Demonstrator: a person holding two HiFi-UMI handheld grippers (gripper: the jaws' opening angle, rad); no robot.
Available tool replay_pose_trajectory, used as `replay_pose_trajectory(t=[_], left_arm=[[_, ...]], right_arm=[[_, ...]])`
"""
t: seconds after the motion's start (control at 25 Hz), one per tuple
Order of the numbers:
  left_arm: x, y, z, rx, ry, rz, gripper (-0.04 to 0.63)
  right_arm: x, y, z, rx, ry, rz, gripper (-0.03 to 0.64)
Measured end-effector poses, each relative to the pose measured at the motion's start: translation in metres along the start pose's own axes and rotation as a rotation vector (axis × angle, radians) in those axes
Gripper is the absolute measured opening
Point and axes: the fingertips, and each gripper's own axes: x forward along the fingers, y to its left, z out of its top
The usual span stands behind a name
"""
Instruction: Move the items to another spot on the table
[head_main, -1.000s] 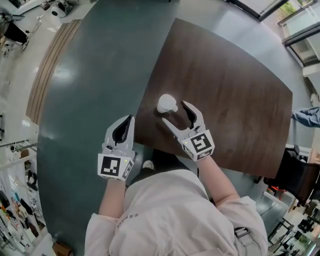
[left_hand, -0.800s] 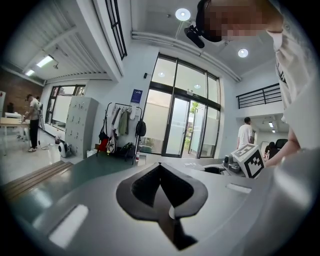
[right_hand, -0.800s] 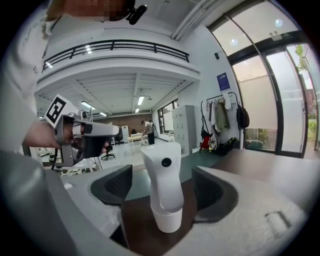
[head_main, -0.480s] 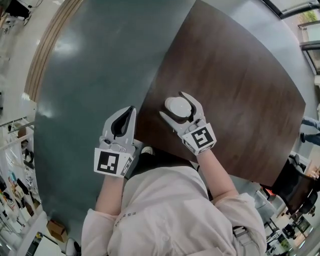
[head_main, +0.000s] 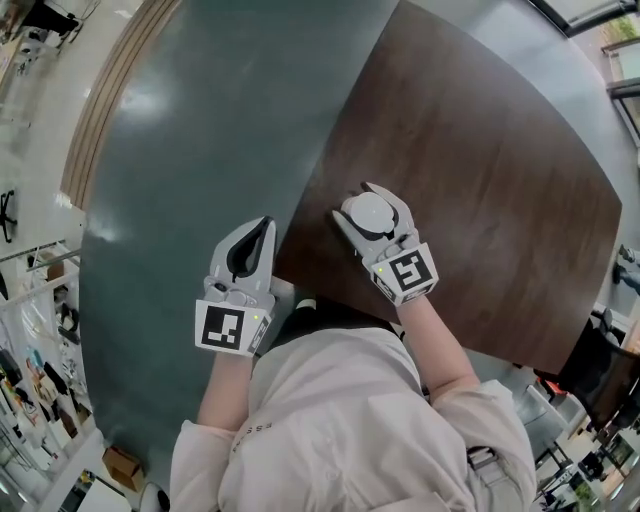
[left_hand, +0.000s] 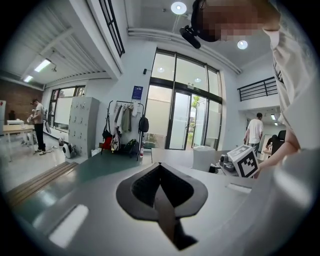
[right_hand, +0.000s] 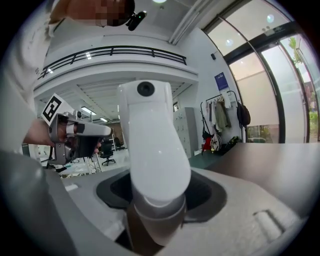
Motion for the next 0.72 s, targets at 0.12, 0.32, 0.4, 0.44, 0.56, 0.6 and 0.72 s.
replay_pose_trajectory(t=[0.12, 0.32, 0.4, 0.44, 0.56, 0.6, 0.72], left_arm=[[-0.002, -0.003, 0.013, -0.012, -0.026, -0.013, 0.017], [-0.010, -0.018, 0.040, 0.000, -0.074, -0.059, 0.017], [-0.016, -0.026, 0.050, 0.008, -0.095, -0.083, 0.017], [-0.021, -0.030, 0.055, 0.013, -0.105, -0.095, 0.017], [-0.035, -0.049, 0.066, 0.037, -0.136, -0.144, 0.017], [-0.041, -0.057, 0.068, 0.047, -0.145, -0.168, 0.017], [-0.062, -0.083, 0.072, 0.092, -0.170, -0.244, 0.017]], right_arm=[[-0.012, 0.003, 0.012, -0.015, -0.002, -0.022, 0.249], [-0.039, 0.019, 0.056, -0.079, -0.042, -0.043, 0.249], [-0.052, 0.026, 0.073, -0.092, -0.061, -0.066, 0.249], [-0.060, 0.029, 0.083, -0.092, -0.075, -0.079, 0.249], [-0.091, 0.041, 0.101, -0.071, -0.113, -0.114, 0.249], [-0.102, 0.046, 0.104, -0.053, -0.123, -0.125, 0.249], [-0.137, 0.063, 0.114, -0.024, -0.165, -0.178, 0.249]])
